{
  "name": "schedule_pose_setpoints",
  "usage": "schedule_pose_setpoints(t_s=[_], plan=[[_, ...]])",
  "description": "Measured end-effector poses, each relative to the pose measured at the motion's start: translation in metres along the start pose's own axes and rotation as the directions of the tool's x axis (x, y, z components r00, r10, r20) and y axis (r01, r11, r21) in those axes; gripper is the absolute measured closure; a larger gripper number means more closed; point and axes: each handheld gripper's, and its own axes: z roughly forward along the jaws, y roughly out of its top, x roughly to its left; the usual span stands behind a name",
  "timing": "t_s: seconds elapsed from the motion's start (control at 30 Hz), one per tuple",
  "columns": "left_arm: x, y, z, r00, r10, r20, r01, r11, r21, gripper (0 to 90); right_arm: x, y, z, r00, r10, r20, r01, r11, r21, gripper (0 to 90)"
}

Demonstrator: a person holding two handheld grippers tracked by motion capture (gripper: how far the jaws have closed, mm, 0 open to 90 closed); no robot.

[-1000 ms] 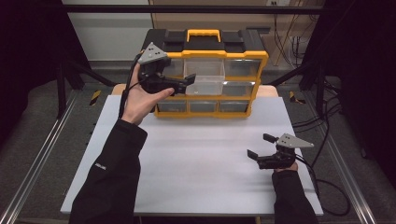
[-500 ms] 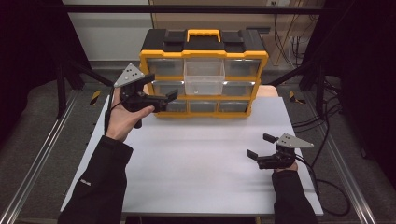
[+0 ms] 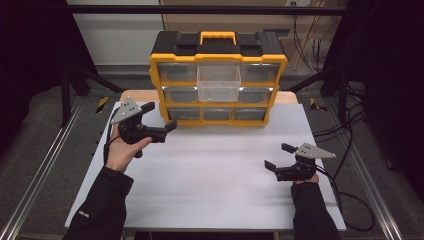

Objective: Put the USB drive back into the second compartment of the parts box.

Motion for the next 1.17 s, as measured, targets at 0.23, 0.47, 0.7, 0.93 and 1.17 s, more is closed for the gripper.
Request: schedule_pose_setpoints(t_s=[0.23,0.47,0.7,0.93,1.17], plan=[[0.004,-0.036,-0.009,0.9997,-0.025,0.001,0.025,0.9992,0.03,0.0,0.0,0.0,0.0,1.0,-0.004,0.0,0.004,1.0,0.001,2.3],[0.009,-0.068,-0.021,0.9991,-0.04,-0.012,0.041,0.9974,0.059,0.0,0.0,-0.001,0.0,1.0,-0.002,0.001,0.002,1.0,0.006,2.3],[0.018,-0.095,-0.031,0.9981,-0.047,-0.04,0.051,0.9929,0.107,0.0,0.0,-0.001,0.001,1.0,-0.002,0.001,0.002,1.0,0.01,2.3],[0.025,-0.117,-0.038,0.9964,-0.065,-0.054,0.072,0.9877,0.139,0.0,0.0,-0.001,0.001,1.0,-0.001,0.001,0.001,1.0,0.01,2.4],[0.026,-0.127,-0.043,0.9964,-0.063,-0.056,0.07,0.9873,0.143,0.0,-0.001,-0.002,0.0,1.0,0.0,0.003,0.0,1.0,0.006,2.3]])
